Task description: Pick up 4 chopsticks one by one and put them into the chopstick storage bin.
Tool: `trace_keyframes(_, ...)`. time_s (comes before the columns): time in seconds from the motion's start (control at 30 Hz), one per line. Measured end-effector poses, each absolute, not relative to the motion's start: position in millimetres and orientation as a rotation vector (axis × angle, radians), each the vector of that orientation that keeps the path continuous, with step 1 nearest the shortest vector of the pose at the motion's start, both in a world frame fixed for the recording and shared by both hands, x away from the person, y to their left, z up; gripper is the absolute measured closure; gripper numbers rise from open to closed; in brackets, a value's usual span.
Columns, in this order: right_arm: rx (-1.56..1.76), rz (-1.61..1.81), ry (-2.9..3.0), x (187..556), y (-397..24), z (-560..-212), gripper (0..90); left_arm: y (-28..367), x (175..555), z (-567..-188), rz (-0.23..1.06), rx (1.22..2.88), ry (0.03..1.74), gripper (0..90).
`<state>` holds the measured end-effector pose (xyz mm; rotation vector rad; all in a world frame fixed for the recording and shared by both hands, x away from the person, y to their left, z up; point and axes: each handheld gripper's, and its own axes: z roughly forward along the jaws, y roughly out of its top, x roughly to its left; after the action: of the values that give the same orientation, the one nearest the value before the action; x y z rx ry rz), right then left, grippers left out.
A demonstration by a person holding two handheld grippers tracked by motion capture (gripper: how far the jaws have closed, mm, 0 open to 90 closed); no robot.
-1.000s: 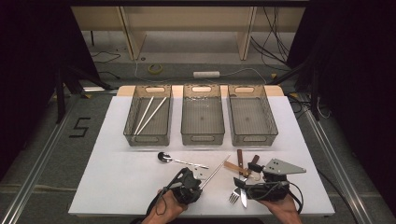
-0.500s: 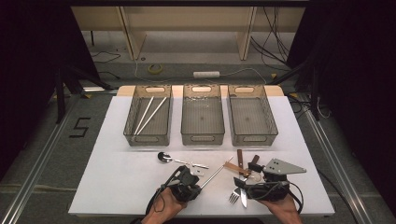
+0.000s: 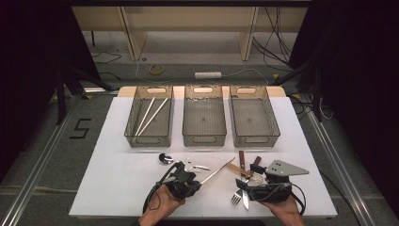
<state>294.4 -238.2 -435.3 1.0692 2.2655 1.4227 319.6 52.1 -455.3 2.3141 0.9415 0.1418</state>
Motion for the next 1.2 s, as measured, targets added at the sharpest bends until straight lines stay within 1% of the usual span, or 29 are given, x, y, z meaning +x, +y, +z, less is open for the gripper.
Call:
trace_keyframes(0.7, 1.068, 1.421, 2.264, 294.4, -238.4, -435.4, 22.9, 74.2, 320.9, -424.7, 0.173, 2.218, 0.911, 84.6)
trace_keyframes(0.93, 1.069, 1.420, 2.262, 294.5, -238.7, -435.3, 22.9, 84.6, 322.8, -409.0, 0.184, 2.160, 0.913, 84.6)
trace_keyframes(1.2, 1.079, 1.417, 2.263, 295.1, -239.1, -436.1, 22.9, 96.4, 328.7, -381.6, 0.209, 2.085, 0.906, 84.6)
